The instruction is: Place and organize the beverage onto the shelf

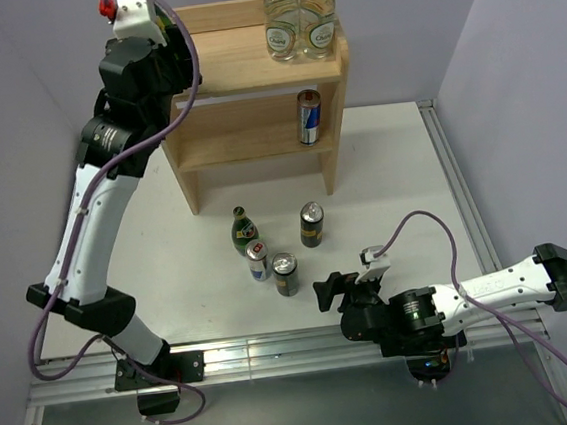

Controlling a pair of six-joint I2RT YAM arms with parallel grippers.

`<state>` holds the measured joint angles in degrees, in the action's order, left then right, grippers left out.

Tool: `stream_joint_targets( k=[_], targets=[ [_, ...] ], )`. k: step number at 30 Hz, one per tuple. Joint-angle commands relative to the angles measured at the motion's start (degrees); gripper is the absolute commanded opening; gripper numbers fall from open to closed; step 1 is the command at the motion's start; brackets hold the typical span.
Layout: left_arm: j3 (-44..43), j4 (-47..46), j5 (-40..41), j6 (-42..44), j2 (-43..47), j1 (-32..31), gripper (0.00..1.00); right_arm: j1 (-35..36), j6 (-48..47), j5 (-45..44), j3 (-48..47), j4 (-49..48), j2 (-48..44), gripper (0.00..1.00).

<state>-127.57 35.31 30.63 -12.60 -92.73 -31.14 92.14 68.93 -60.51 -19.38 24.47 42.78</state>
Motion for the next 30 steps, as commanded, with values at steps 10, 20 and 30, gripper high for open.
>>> stream_joint_targets(
  k=[10,20,30],
  targets=[
    [0.8,-7.5,-7.3,-0.8,-3.3,5.4,0.0,0.6,1.9,-2.0,2.2,-3.1,-0.6,1.0],
    [8.4,-12.1,-2.2,-0.3,-1.3,5.5,0.03,0.7,2.3,-1.9,2.6,-3.2,-0.2,1.0],
    [15.7,-15.0,-2.8,0.1,1.8,5.4,0.75,0.8,3.1,-1.9,2.3,-2.8,0.4,1.0]
  ],
)
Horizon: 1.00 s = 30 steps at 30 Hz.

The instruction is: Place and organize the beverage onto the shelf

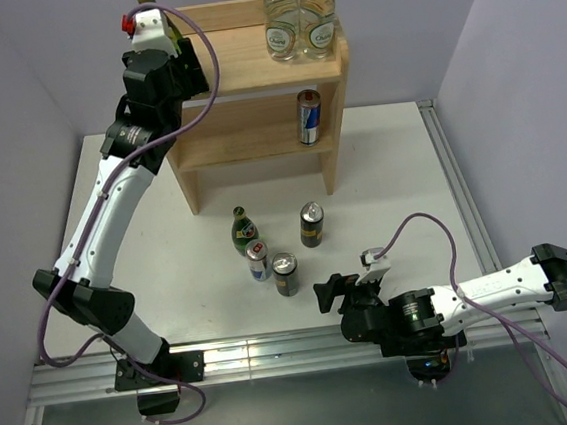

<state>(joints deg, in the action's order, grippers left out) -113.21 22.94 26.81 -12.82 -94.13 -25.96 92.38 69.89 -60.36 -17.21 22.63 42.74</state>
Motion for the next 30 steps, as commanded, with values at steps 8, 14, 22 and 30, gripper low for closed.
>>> stream_joint_targets(
  k=[8,14,22,30],
  targets=[
    [0.0,0.1,0.6,0.4,2.7,0.3,0.95,0.6,2.8,-2.1,0.1,-0.5,0.2,1.0],
    [2.3,0.0,0.4,-0.2,4.7,-0.1,0.99,0.9,3.1,-2.1,0.2,-0.2,0.1,1.0],
    [8.9,2.2,2.6,-1.6,11.7,-3.1,0.99,1.0,3.1,-2.4,-0.2,-0.3,1.4,1.0],
    [19.1,2.7,4.7,-3.6,19.9,-8.4,0.99,1.0,3.1,-2.1,-0.3,-0.7,1.9,1.0]
  ],
)
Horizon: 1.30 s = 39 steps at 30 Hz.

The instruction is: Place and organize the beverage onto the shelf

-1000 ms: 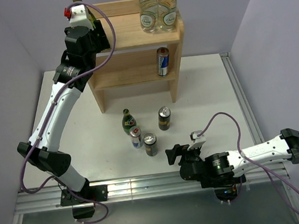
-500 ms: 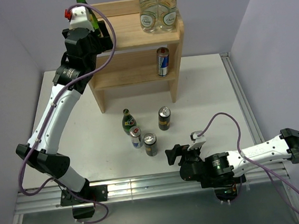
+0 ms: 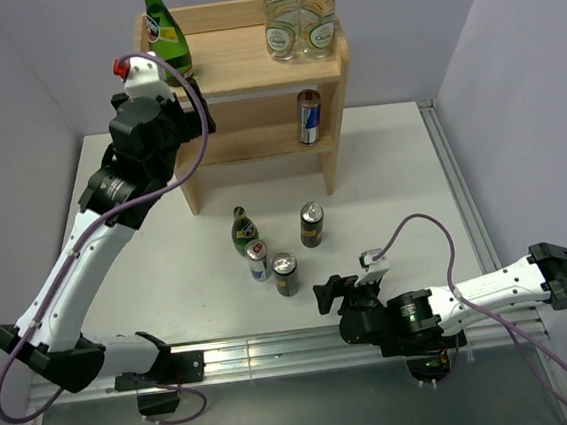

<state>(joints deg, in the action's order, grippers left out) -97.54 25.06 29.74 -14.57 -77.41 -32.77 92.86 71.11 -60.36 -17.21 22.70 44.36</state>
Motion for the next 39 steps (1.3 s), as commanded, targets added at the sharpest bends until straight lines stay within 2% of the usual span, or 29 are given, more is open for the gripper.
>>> stream_joint_targets(
  k=[1,8,13,18,23,29,34,39],
  targets=[
    [4.6,0.5,2.1,-2.0,4.2,-2.5,0.99,0.5,1.9,-2.1,-0.3,-0.7,0.4,1.0],
    [16.4,1.0,5.7,-5.9,12.5,-13.4,0.99,0.6,1.5,-2.0,-0.3,-1.3,0.9,1.0],
    [30.5,-0.5,9.1,-11.5,19.0,-19.2,0.99,0.6,1.3,-2.0,-0.2,-1.7,1.4,1.0],
    [42.9,-4.2,8.6,-17.6,20.5,-20.0,0.99,0.5,1.2,-1.5,0.2,-3.1,2.3,1.0],
    [50.5,-9.6,8.4,-22.8,18.8,-20.7,0.99,0.6,2.4,-0.9,0.7,-3.6,3.5,1.0],
    [56.4,-10.1,13.0,-29.2,21.3,-27.5,0.98,0.7,2.6,-0.5,1.0,-3.9,3.7,1.0],
    [56.6,-6.3,17.6,-33.9,21.6,-35.9,0.98,0.9,3.0,-0.3,1.2,-4.5,5.1,1.0],
    [56.8,-3.2,20.9,-38.5,18.6,-40.6,0.99,0.9,3.7,-0.1,1.3,-4.6,6.2,1.0]
  ],
)
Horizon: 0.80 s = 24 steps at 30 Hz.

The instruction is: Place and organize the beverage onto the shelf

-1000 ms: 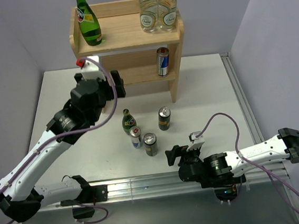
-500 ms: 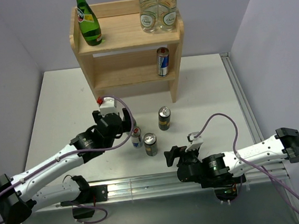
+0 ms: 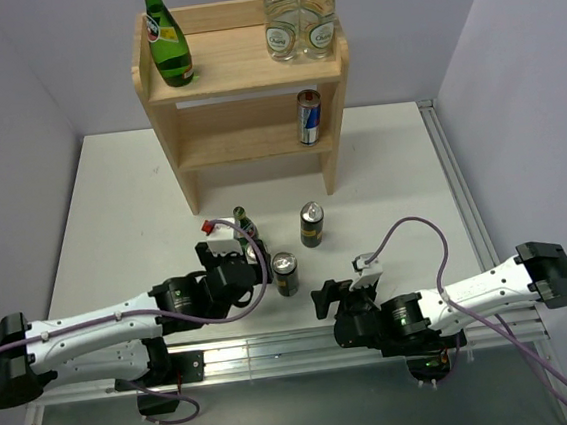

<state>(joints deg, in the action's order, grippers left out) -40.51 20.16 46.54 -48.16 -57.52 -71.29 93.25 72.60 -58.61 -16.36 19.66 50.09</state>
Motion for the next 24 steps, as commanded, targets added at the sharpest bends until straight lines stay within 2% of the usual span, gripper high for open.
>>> stream_joint_targets(
  k=[1,8,15,24],
  targets=[
    [0.4,1.8,4.4,-5.7,-2.2,-2.5,0.99,0.5,2.2,-1.9,0.5,-1.5,0.4,1.0],
    [1.9,-0.7,5.3,-7.9,-8.5,-3.2,0.99,0.6,1.9,-1.6,0.8,-1.8,-0.4,1.0],
    [4.7,-7.5,4.2,-7.6,-12.6,-2.5,0.99,0.9,2.4,-1.5,0.8,-1.6,-0.3,1.0],
    [4.9,-3.6,6.5,-7.5,-5.2,-2.5,0.99,1.1,2.4,-1.7,0.4,-1.5,1.2,1.0]
  ],
)
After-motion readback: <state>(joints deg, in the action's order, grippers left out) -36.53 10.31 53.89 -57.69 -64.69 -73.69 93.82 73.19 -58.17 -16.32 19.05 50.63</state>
